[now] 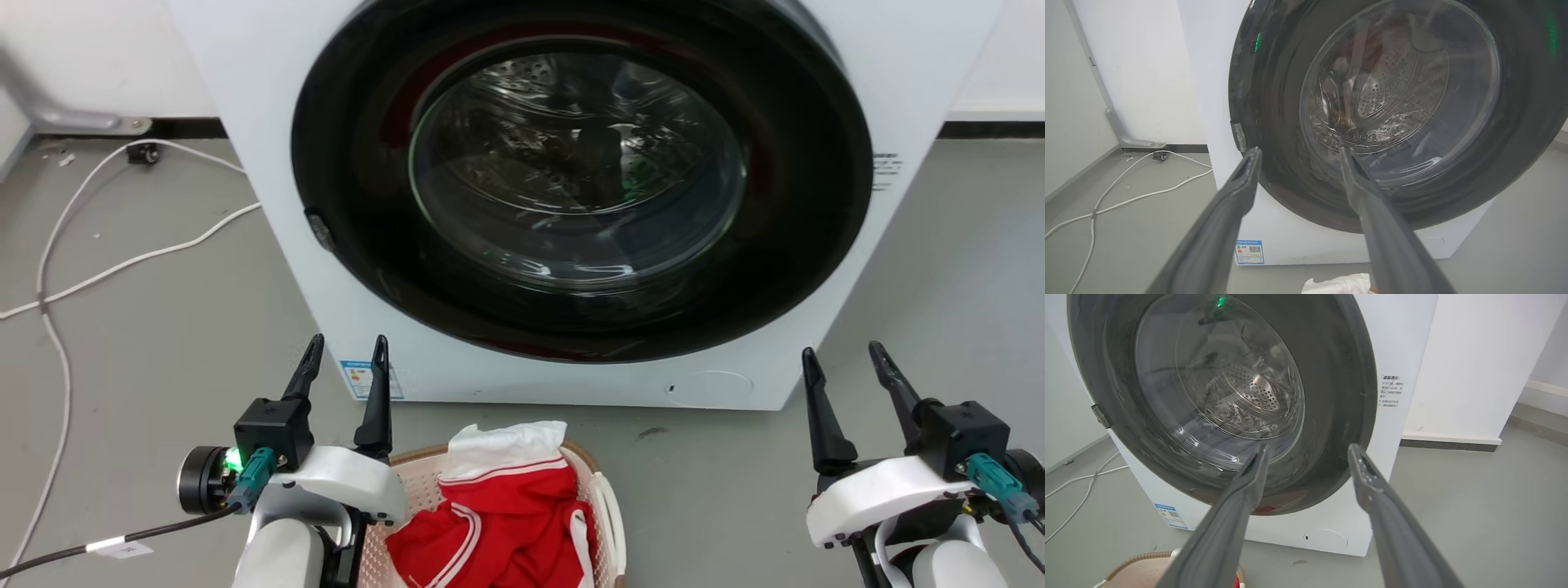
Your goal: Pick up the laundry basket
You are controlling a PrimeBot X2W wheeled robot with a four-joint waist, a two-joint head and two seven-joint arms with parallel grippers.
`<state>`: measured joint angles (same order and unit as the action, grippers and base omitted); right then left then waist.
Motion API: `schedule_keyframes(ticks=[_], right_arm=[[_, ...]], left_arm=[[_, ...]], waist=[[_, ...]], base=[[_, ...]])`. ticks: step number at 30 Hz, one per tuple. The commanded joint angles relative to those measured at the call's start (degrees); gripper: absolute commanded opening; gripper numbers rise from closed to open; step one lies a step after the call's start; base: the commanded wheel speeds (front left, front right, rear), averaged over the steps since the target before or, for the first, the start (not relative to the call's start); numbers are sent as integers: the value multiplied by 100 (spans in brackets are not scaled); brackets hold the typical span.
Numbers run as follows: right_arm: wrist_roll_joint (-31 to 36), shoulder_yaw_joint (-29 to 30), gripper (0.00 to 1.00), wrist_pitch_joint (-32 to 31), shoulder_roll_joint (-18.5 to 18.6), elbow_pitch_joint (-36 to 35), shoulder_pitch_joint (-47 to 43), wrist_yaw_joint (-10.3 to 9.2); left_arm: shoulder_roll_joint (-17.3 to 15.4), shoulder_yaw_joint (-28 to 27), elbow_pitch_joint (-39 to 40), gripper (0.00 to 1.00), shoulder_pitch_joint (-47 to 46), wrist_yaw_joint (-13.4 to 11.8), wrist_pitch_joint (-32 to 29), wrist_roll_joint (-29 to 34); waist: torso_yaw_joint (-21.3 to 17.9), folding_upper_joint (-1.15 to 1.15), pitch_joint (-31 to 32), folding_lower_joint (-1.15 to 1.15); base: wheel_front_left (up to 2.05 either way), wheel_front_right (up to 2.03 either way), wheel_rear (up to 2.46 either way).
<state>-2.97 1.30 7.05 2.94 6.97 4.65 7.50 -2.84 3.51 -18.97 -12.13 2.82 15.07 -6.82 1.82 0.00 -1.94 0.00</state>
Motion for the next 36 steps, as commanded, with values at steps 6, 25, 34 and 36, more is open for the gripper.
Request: schedule_keyframes(ticks=[6, 25, 34, 36], right_arm=[[-55, -127, 100, -26, -12, 25, 0, -2], [-268, -480, 100, -152, -10, 918, 696, -2], [-252, -742, 100, -293, -9, 2018, 1422, -2], [-287, -817, 100, -290, -9, 2297, 1644, -2]], left_arm=[[-6, -39, -19, 100, -42, -15, 14, -33], [-7, -7, -1072, 100, -628, 149, 14, -214], [-6, -61, -2263, 100, -1273, 248, 14, -481], [-4, -71, -2578, 100, -1446, 267, 13, -518]], waist=[[327, 0, -46, 0], [589, 0, -1225, 0], [594, 0, -2241, 0], [583, 0, -2451, 0]], base=[[0, 0, 0], [0, 0, 0], [0, 0, 0], [0, 0, 0]])
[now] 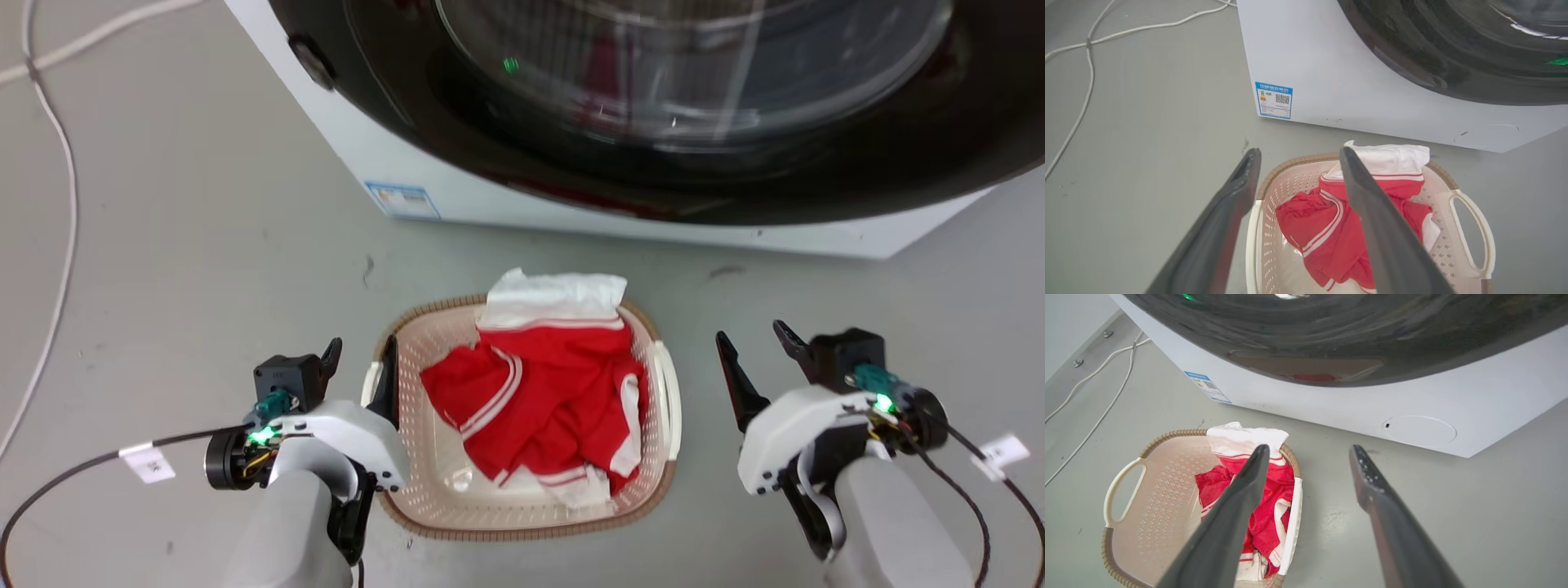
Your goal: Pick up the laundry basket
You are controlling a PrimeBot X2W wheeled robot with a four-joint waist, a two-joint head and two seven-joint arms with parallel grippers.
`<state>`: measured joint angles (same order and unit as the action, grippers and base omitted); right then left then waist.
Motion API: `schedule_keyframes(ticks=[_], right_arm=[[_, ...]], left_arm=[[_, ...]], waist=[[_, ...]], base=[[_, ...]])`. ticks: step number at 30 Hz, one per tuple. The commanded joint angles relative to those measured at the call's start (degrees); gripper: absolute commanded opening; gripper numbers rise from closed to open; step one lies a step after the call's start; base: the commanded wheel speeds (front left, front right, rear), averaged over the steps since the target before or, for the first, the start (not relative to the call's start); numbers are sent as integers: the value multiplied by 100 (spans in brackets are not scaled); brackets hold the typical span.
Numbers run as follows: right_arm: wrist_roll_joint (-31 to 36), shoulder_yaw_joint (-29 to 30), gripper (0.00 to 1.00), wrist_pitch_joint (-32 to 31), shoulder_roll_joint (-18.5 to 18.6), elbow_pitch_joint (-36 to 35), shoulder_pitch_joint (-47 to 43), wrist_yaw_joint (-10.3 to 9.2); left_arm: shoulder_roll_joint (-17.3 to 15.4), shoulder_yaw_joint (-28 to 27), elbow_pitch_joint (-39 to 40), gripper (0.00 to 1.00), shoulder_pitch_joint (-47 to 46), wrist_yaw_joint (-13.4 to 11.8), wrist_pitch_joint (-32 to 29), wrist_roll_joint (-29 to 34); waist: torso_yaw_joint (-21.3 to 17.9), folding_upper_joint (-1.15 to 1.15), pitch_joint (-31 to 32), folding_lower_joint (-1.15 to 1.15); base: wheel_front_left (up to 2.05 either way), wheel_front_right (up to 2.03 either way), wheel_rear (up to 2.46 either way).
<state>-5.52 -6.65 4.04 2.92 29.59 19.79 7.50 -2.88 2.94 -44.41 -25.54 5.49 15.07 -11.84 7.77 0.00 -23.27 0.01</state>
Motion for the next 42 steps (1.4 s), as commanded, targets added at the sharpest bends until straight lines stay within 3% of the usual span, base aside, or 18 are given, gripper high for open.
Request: schedule_keyframes(ticks=[1, 11, 17, 28, 42], right_arm=[[-43, -62, 100, -30, -7, 176, 239, -2], [-350, -678, 100, -146, -6, 1643, 1401, -2], [-686, -1214, 100, -239, -7, 2343, 2027, -2], [-1485, -2444, 100, -574, -6, 2870, 2943, -2], [-2085, -3349, 100, -948, -9, 3284, 3344, -2]], left_arm=[[0, -14, -194, 100, -182, 16, 14, -38], [-135, -9, -1898, 100, -1113, 152, -4, -258], [-265, 85, -2511, 100, -1577, 188, -93, -397], [-389, 363, -2780, 100, -2175, 204, -387, -657], [-422, 800, -2838, 100, -2505, 205, -830, -1095]], waist=[[-21, 0, -437, -1], [-151, 0, -1307, -1], [-207, 0, -1664, -1], [-252, 0, -2203, -1], [-229, 0, -2589, -1]], base=[[0, 0, 0], [0, 0, 0], [0, 0, 0], [0, 0, 0], [0, 0, 0]])
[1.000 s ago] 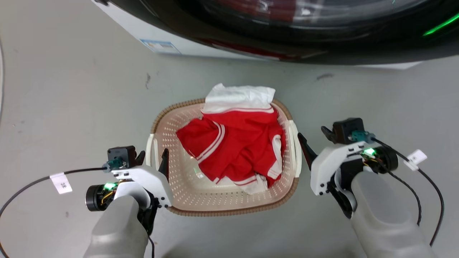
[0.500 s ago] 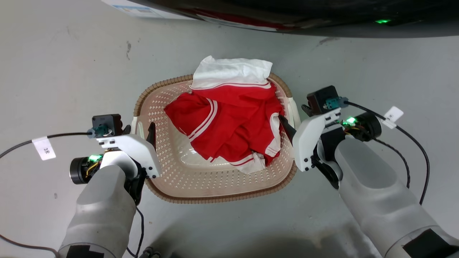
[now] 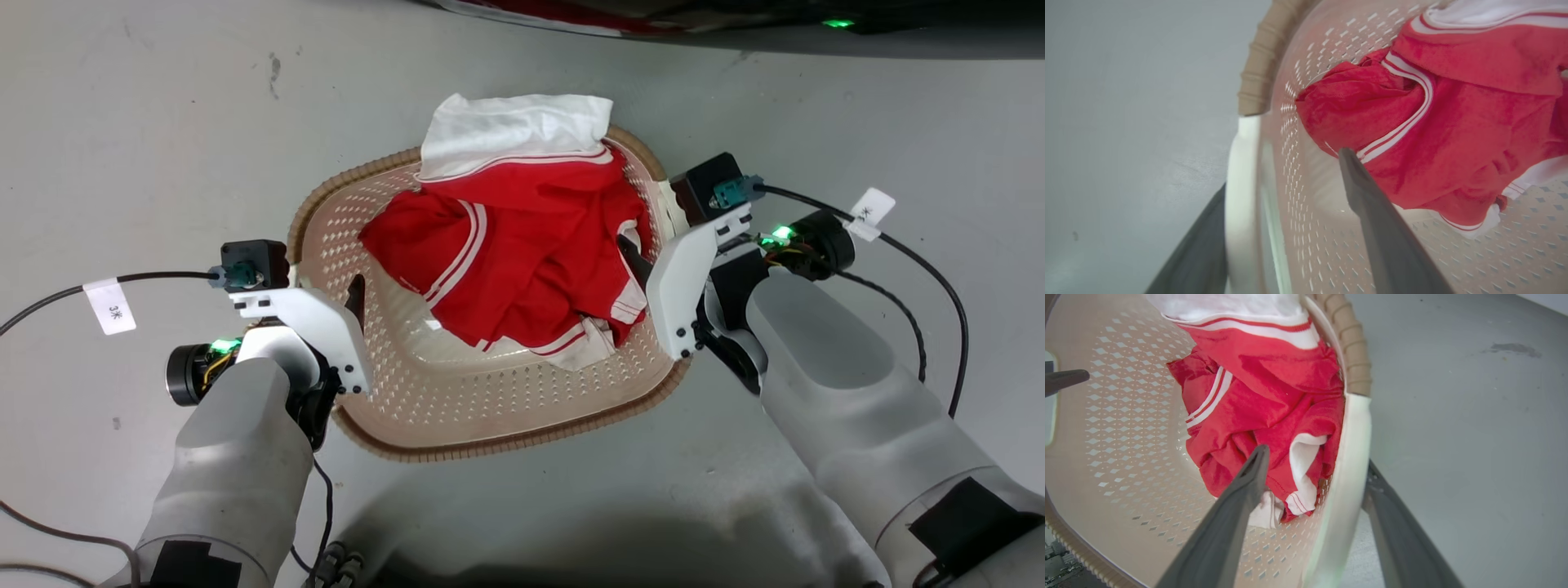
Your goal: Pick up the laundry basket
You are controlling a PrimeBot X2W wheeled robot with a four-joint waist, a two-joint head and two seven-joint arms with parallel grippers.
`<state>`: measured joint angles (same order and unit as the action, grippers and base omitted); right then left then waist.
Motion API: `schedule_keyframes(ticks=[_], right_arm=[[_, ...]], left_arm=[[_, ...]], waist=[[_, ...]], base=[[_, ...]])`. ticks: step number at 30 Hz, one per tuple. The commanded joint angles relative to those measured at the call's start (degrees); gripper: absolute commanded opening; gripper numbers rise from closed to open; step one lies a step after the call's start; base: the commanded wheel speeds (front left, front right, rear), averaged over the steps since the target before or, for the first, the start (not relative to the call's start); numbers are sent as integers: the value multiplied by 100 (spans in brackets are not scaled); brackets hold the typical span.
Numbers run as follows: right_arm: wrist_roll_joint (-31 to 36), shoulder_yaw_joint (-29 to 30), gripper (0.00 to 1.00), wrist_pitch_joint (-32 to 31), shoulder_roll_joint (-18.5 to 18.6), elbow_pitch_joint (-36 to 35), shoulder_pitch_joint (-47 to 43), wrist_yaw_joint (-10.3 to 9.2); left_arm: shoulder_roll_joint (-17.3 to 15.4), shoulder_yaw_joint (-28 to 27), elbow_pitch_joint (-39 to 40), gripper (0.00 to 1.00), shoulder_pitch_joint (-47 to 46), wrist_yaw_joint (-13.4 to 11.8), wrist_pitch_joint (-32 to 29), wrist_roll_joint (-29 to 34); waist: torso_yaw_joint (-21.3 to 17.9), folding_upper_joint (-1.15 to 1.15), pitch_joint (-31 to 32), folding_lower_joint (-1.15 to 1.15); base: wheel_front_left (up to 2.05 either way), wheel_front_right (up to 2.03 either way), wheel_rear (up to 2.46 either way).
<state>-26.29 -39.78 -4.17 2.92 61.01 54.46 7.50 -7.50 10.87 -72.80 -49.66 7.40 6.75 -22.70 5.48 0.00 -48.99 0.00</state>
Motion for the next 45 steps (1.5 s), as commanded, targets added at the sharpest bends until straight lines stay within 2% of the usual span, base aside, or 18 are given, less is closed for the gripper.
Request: schedule_keyframes(ticks=[1, 9, 10, 11, 12, 13, 21, 26, 35, 45], right_arm=[[-67, -85, 100, -177, -5, 160, -119, -2], [-344, -454, 100, -344, -9, 230, 27, -2], [-392, -479, 100, -365, -9, 258, 26, -1], [-435, -502, 55, -388, -10, 278, 31, -1], [-483, -534, 20, -396, -12, 281, 33, -1], [-514, -570, 0, -417, -19, 286, 37, 7], [-817, -765, 0, -400, -83, 328, 18, 48], [-1016, -839, 0, -475, -85, 377, -18, 49], [-1569, -1126, 0, -1081, -146, 242, -201, 55], [-2225, -1462, 0, -1790, -180, 126, -410, 63]], left_arm=[[26, 32, -4, 100, -109, 13, -15, -33], [-5, 219, -28, 100, -224, 14, -108, -243], [-3, 248, -29, 92, -239, 14, -137, -274], [-5, 267, -27, 42, -250, 14, -138, -308], [-5, 289, -23, 0, -254, 14, -132, -342], [-7, 319, -23, 0, -249, 14, -137, -362], [-74, 473, -21, 0, -193, 19, 41, -528], [7, 564, -36, 0, -216, 19, -29, -629], [211, 1131, 4, 0, -300, 42, -1083, -784], [232, 1706, 109, 0, -252, 48, -2103, -1014]], waist=[[-3, 0, -50, 0], [13, 0, -239, 0], [15, 0, -251, 0], [16, 0, -260, 0], [17, 0, -267, 0], [14, 0, -271, 0], [-13, 0, -168, 0], [-2, 0, 35, 0], [-160, 0, 801, 0], [-639, 0, 1793, 0]], base=[[0, 0, 0], [0, 0, 0], [0, 0, 0], [0, 0, 0], [0, 0, 0], [0, 0, 0], [0, 0, 0], [0, 0, 0], [0, 0, 0], [0, 0, 0]])
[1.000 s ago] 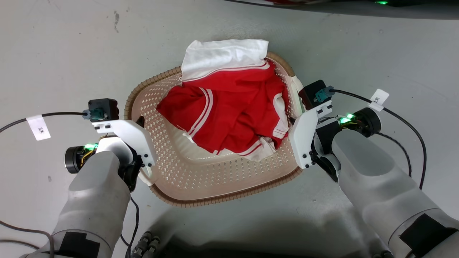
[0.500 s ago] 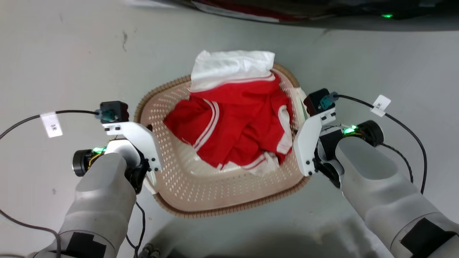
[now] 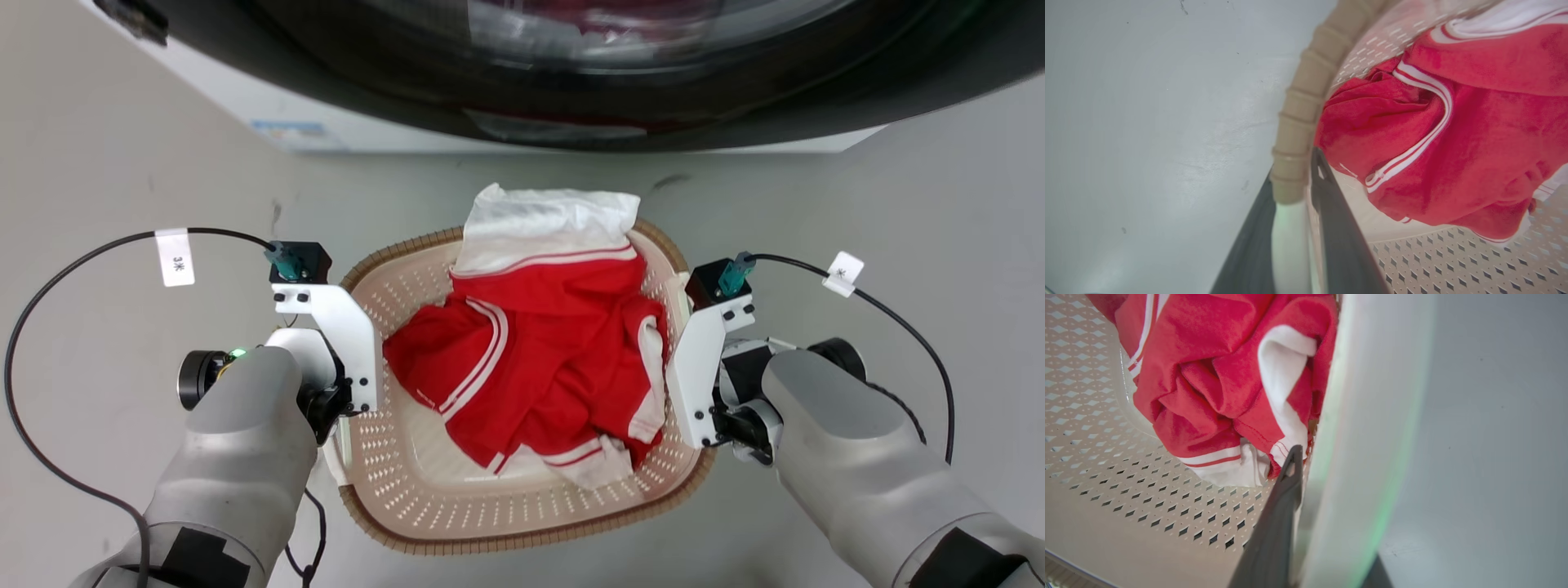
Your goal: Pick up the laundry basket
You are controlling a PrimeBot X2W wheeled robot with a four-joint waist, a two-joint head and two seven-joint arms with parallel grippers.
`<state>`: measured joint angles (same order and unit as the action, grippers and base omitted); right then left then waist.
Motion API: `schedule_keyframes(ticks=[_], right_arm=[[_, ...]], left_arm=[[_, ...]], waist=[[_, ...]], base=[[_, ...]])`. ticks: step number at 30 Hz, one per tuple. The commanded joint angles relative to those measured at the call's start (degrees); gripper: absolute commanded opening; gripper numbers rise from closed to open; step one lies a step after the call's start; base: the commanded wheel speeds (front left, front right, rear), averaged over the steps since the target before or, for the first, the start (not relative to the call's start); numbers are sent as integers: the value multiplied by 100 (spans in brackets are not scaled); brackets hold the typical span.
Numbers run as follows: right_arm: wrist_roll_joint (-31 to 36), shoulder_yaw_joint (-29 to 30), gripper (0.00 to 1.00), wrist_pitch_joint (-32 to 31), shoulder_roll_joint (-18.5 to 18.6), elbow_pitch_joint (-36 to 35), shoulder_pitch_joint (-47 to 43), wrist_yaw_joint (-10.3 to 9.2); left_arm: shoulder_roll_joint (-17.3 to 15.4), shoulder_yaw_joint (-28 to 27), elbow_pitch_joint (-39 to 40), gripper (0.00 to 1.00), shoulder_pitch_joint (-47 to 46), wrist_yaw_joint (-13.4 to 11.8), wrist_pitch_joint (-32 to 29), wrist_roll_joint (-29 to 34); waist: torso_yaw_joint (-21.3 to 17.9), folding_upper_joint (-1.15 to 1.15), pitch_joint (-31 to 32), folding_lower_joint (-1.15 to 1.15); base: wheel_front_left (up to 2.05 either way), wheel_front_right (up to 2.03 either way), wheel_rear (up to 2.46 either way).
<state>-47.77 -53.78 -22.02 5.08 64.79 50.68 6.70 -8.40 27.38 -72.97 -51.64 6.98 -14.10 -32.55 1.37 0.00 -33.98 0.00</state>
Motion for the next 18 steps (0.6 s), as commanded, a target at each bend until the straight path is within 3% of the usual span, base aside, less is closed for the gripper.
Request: schedule_keyframes(ticks=[1, 9, 18], right_arm=[[-155, -82, 0, -59, -398, -262, -47, 143], [-592, -248, 0, -419, -413, -177, -91, 144], [-1078, -259, 0, -925, -406, 119, -21, 143]], left_arm=[[318, 111, 141, 0, -44, 91, -87, -72], [369, 439, 231, 0, -36, 91, -661, -327], [472, 731, 268, 0, -50, 92, -1403, -659]], waist=[[-286, 0, 396, 0], [-576, 0, 997, 0], [-626, 0, 1629, 0]], base=[[0, 0, 0], [0, 0, 0], [0, 0, 0]])
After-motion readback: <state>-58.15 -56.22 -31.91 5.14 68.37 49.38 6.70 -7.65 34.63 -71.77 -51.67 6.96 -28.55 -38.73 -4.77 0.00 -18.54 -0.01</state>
